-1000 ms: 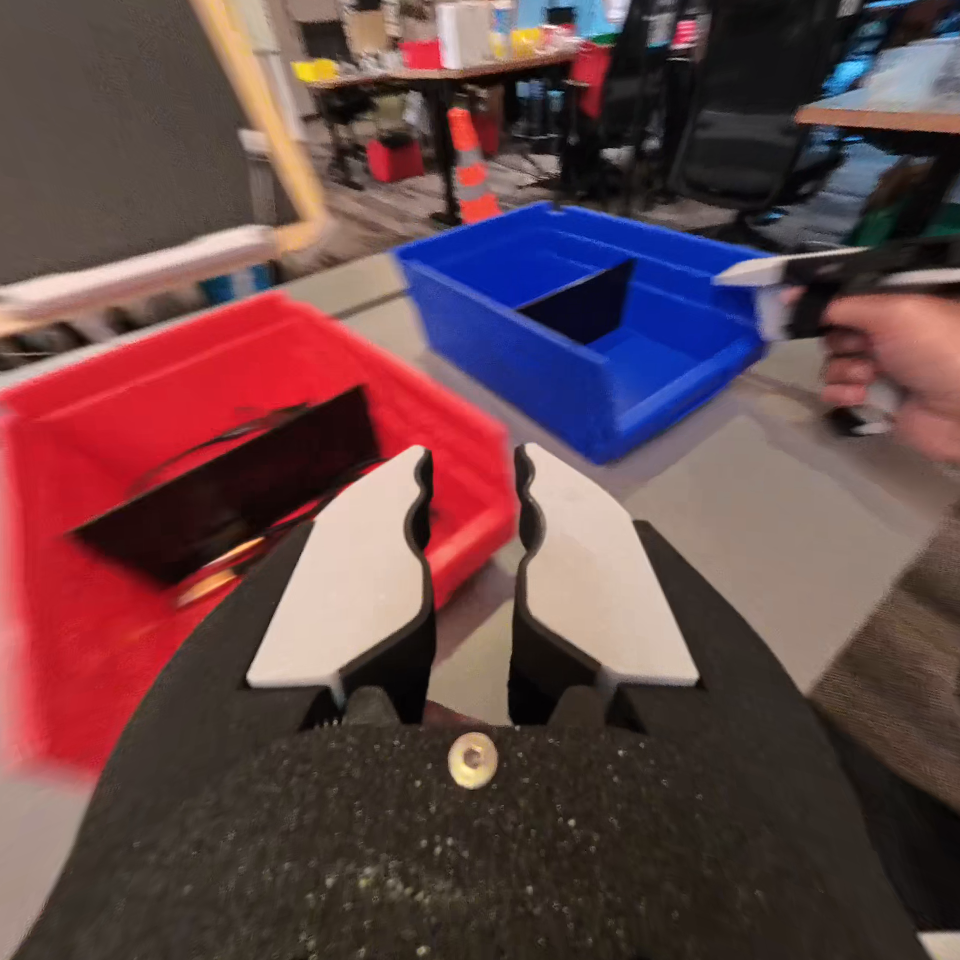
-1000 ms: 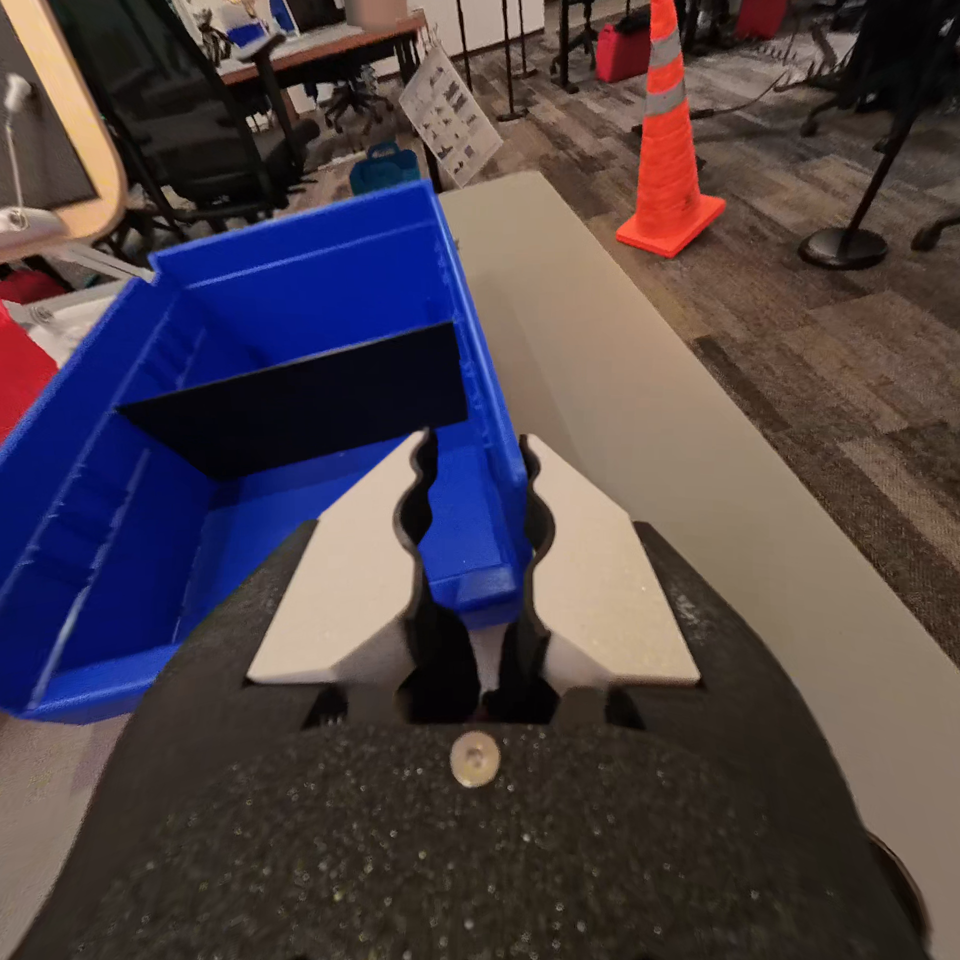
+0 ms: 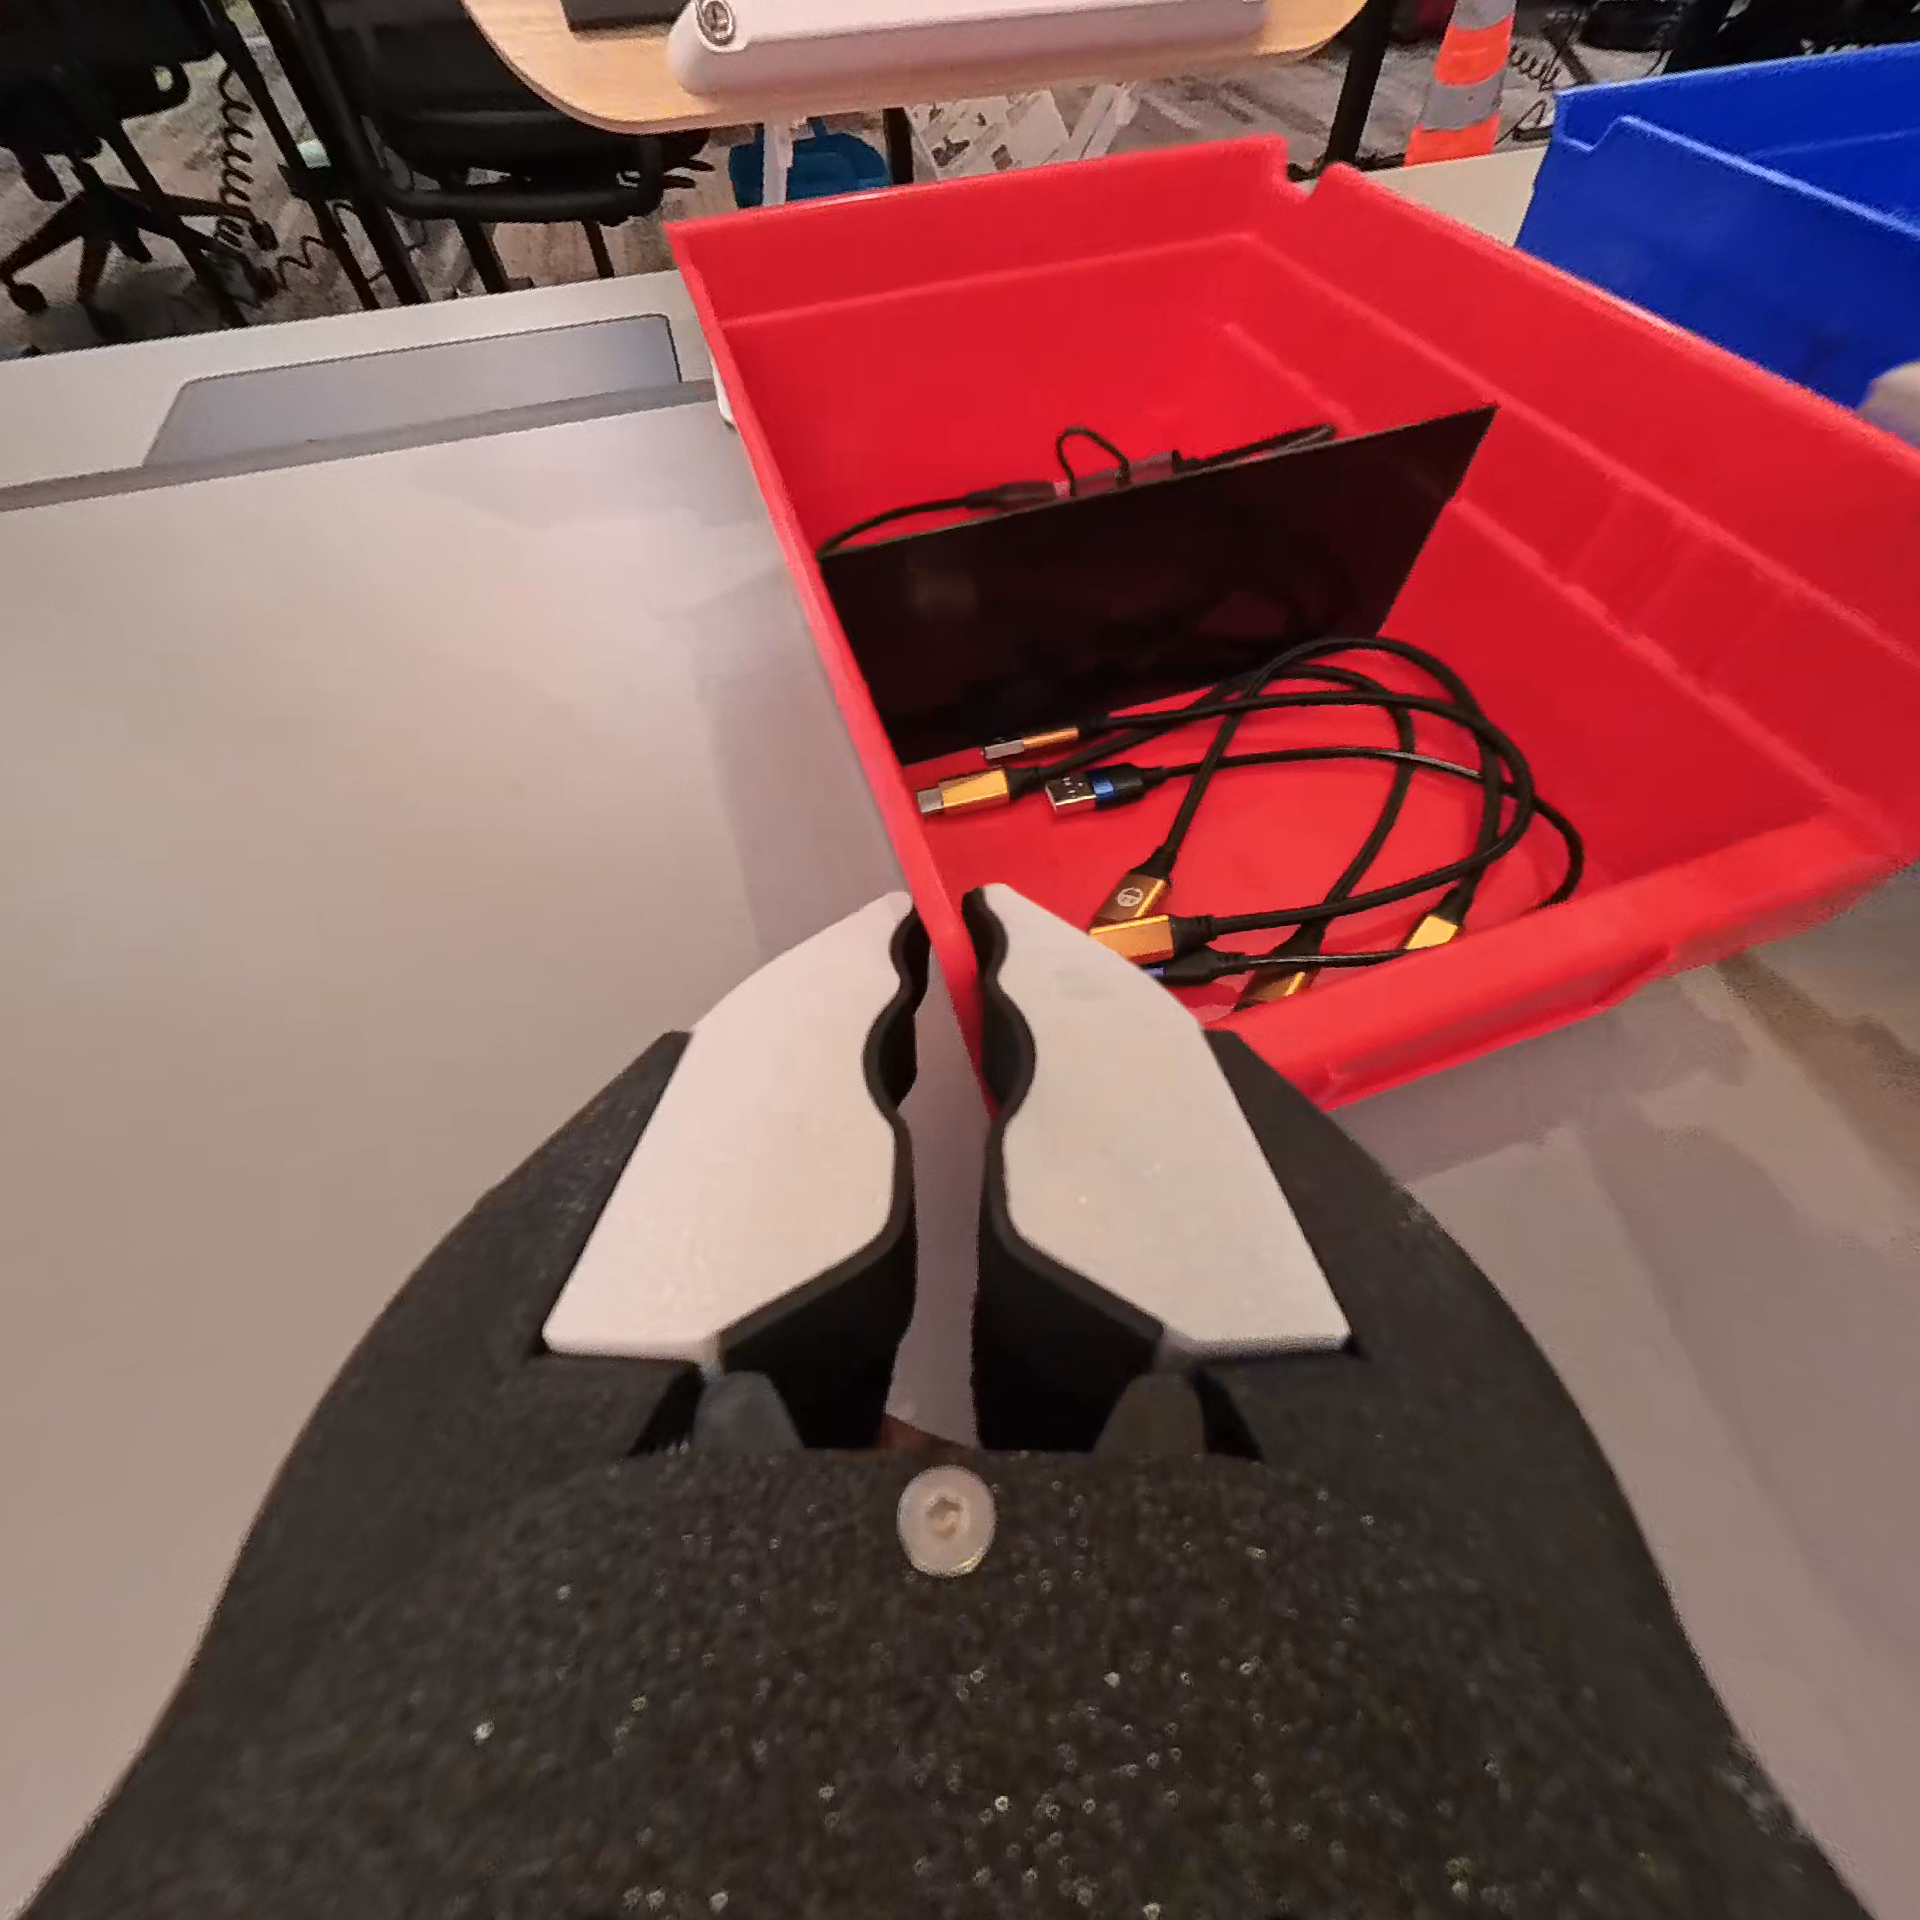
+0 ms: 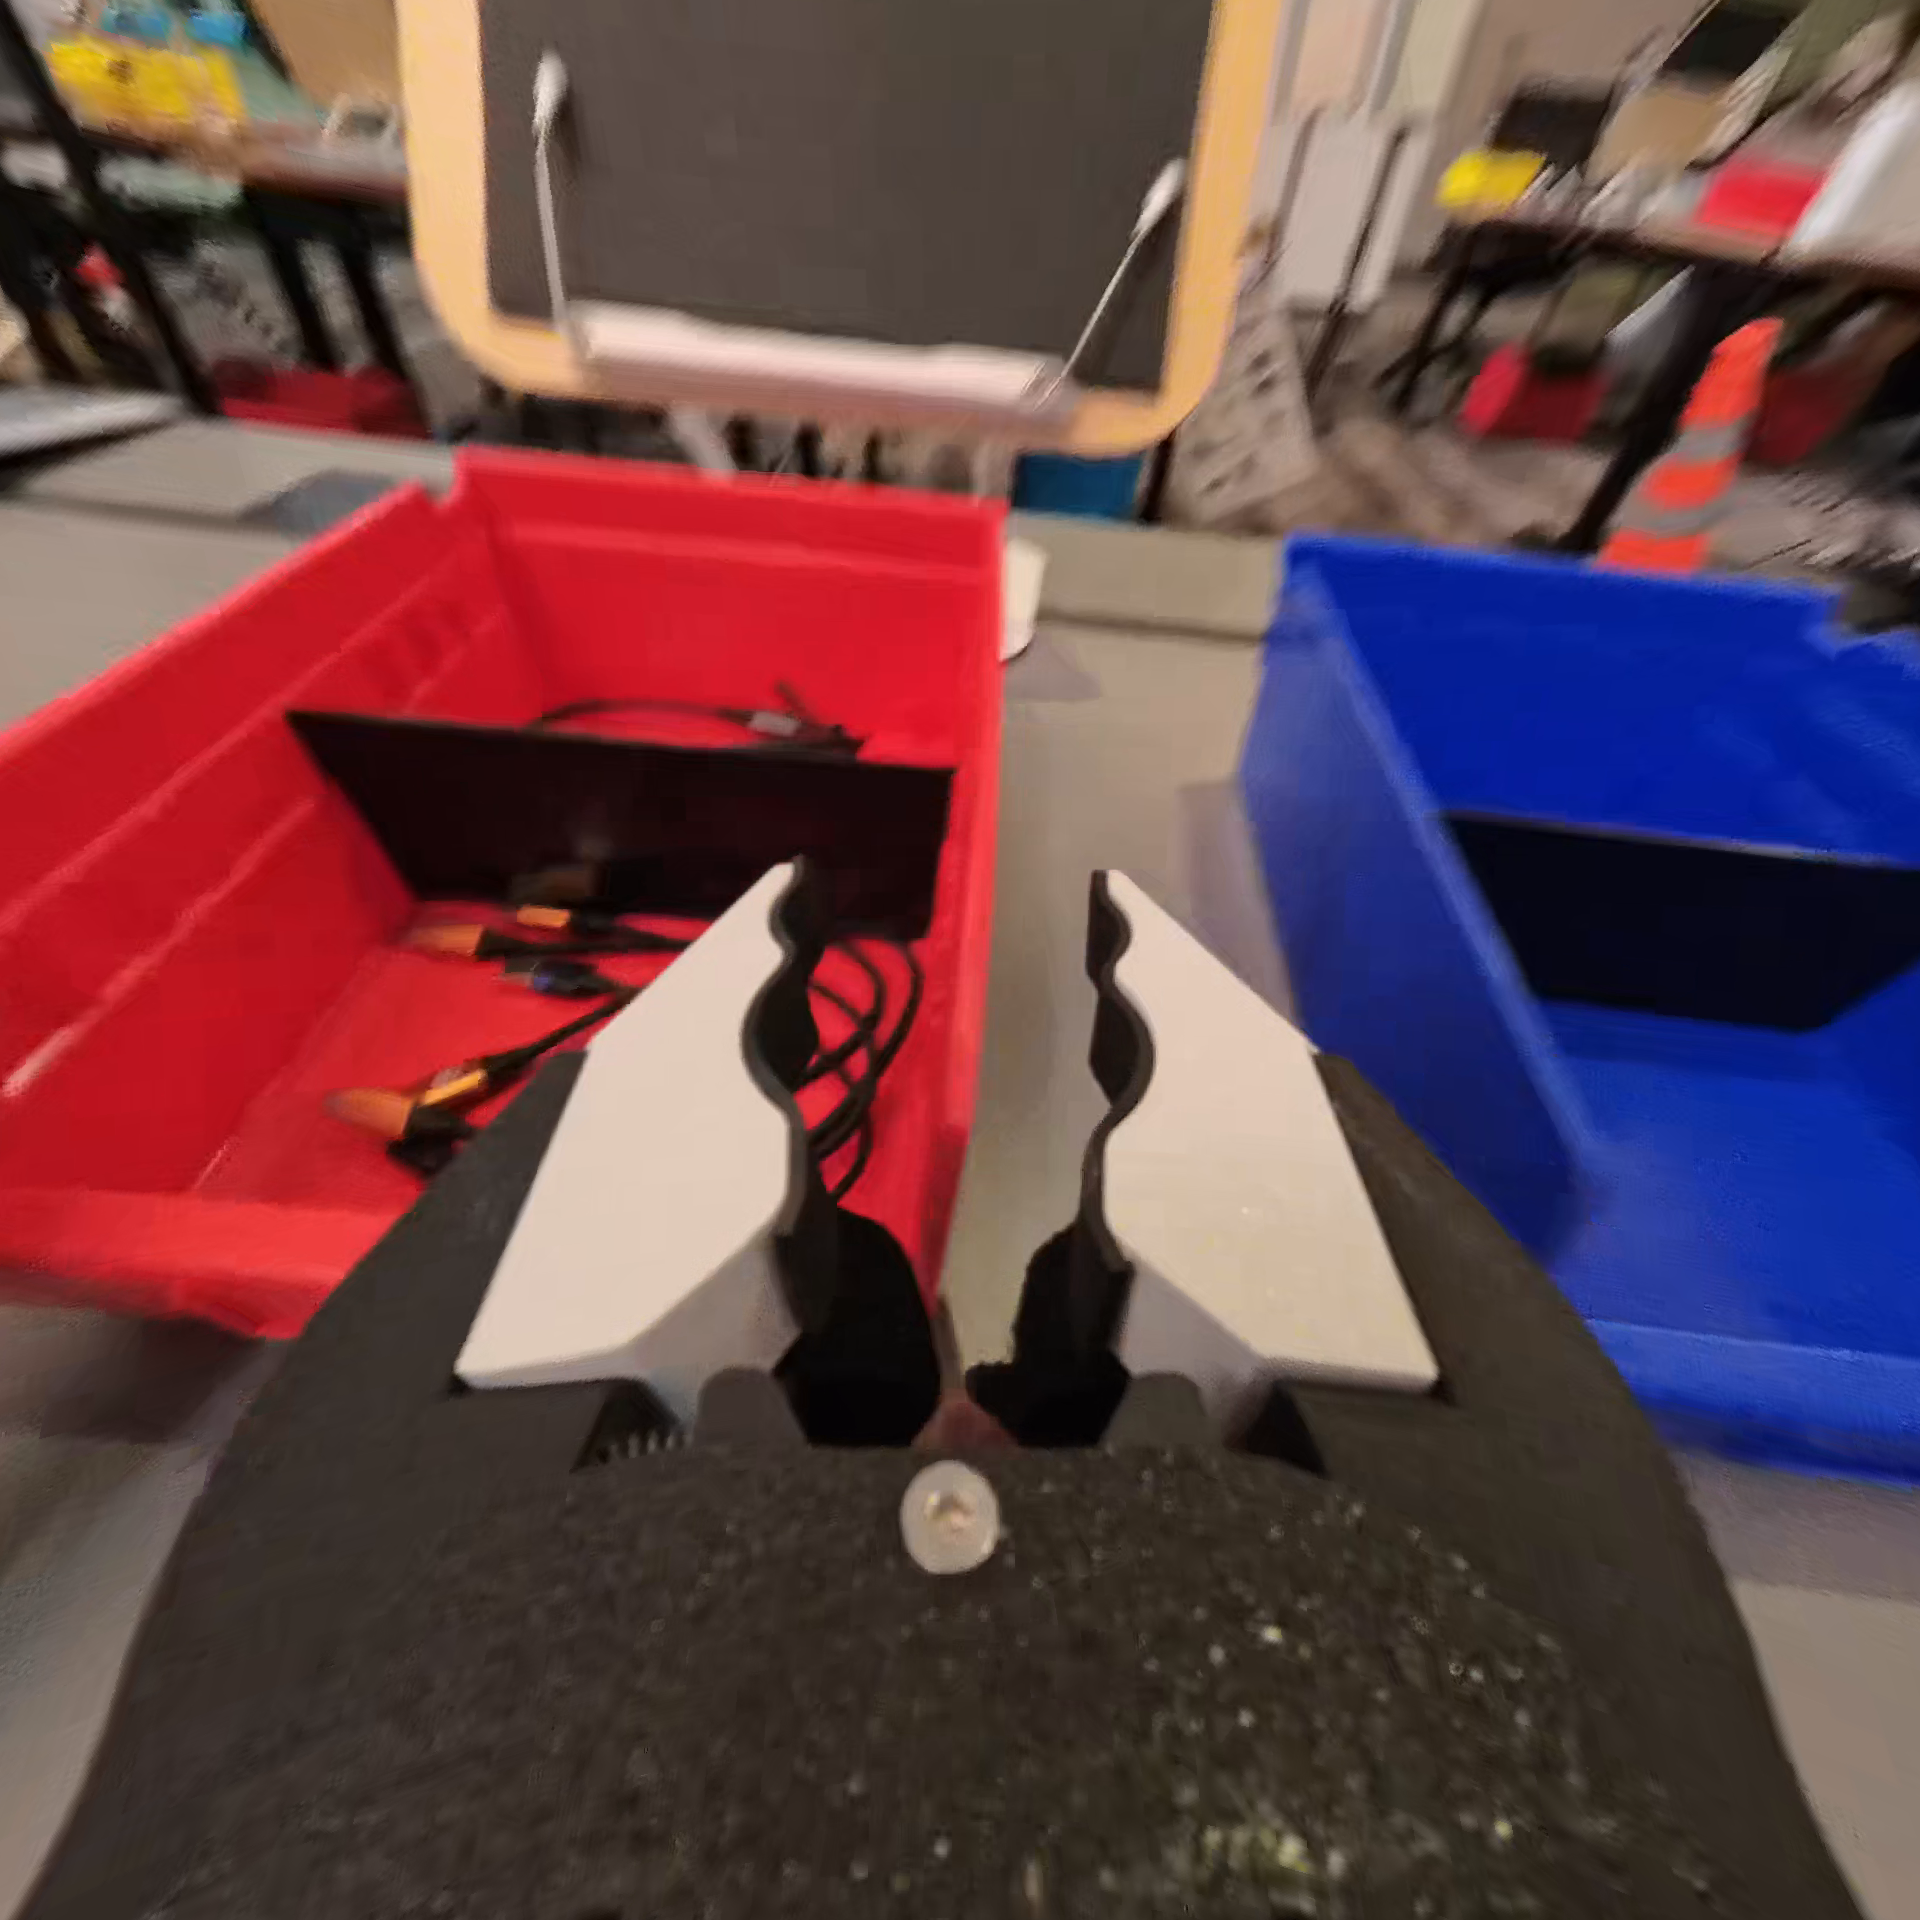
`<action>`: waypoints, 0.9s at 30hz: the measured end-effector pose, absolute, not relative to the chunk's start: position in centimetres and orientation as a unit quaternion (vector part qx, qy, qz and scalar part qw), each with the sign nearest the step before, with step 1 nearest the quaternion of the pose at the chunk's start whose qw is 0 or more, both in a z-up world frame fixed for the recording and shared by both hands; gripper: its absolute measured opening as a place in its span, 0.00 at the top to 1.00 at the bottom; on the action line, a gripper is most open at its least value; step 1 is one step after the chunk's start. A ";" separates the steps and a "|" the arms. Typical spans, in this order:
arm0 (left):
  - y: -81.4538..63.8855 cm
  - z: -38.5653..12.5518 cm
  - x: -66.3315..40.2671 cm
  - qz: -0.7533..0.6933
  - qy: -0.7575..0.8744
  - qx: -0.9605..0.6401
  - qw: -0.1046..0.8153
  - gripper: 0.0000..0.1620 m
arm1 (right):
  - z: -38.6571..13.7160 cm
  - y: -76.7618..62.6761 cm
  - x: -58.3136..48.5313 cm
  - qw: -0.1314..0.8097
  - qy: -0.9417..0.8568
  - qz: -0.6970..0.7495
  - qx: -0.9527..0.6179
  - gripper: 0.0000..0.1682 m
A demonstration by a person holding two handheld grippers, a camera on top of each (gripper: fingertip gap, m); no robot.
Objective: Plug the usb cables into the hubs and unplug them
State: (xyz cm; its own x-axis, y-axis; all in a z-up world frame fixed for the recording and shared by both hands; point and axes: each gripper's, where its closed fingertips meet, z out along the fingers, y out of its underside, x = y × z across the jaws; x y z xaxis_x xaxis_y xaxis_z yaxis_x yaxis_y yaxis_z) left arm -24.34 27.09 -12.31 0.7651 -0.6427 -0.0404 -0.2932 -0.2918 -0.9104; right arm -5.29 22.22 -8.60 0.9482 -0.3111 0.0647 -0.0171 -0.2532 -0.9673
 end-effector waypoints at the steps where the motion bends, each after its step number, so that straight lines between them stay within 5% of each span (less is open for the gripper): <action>1: 27.2 -12.3 -24.4 -0.165 0.300 -0.785 0.517 0.96 | -10.1 22.9 -5.8 0.579 0.095 -0.116 -0.801 0.75; 3: 27.3 -12.3 -24.5 -0.164 0.299 -0.784 0.518 0.96 | -11.5 23.6 -5.4 0.560 0.101 -0.162 -0.806 0.82; 4: 27.4 -12.3 -24.7 -0.162 0.296 -0.786 0.518 0.97 | -11.1 23.5 -4.8 0.565 0.111 -0.191 -0.795 0.96; 6: 27.8 -12.3 -25.3 -0.154 0.294 -0.787 0.519 0.97 | -11.0 23.7 -5.5 0.570 0.142 -0.149 -0.796 0.99; 18: 33.3 -7.9 -39.2 -0.148 0.238 -0.774 0.568 0.98 | -5.3 29.0 -20.4 0.641 0.124 -0.124 -0.747 0.99; 27: 39.9 -9.7 -50.9 -0.114 0.187 -0.793 0.569 0.98 | -9.4 36.8 -31.5 0.586 0.094 -0.067 -0.802 0.97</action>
